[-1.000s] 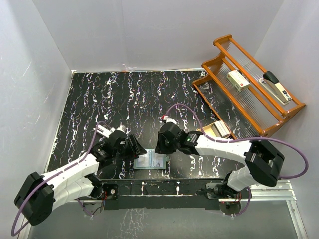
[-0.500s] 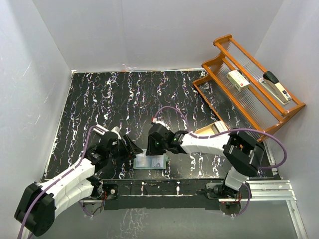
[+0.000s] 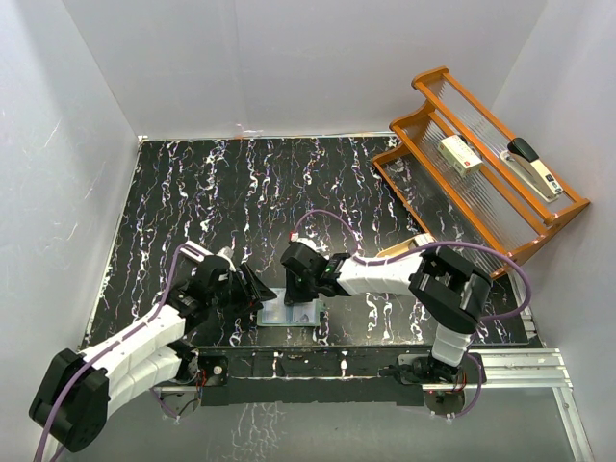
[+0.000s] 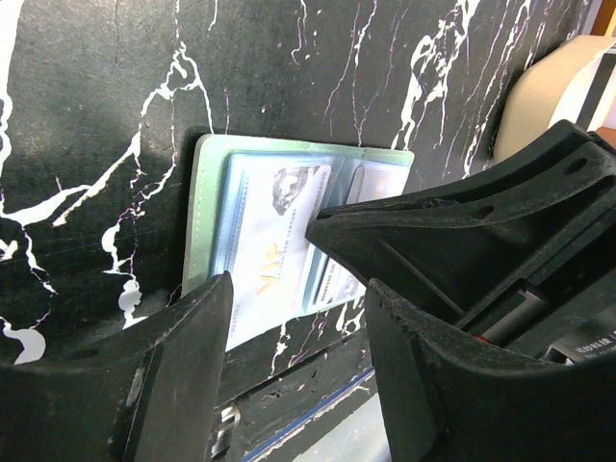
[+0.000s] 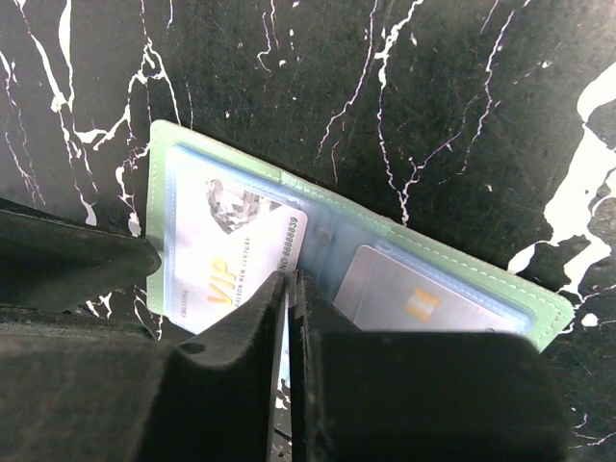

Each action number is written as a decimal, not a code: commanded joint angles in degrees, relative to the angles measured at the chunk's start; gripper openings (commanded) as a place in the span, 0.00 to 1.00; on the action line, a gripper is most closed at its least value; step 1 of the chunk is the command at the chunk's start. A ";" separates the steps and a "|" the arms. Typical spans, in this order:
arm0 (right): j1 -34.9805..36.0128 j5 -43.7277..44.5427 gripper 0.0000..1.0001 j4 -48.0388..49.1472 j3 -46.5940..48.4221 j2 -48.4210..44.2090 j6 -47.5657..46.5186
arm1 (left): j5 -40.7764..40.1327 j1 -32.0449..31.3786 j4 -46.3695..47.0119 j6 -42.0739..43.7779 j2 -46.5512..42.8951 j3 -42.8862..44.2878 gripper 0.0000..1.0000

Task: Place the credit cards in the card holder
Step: Turn over the card slot in the card holder, then pick up the credit card from the storage box.

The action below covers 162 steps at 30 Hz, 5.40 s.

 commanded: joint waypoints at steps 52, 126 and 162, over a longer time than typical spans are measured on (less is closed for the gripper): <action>4.11 8.23 0.00 -11.48 3.79 5.93 -2.59 | 3.91 0.34 3.41 4.98 6.34 1.49 0.52; -40.89 25.39 0.55 -28.32 4.51 -25.32 -41.35 | -1.71 -9.34 -16.85 13.98 3.23 17.39 0.99; -45.39 29.15 0.65 -30.17 7.01 -11.88 -47.34 | -4.68 -8.19 -25.95 18.00 1.41 20.89 0.99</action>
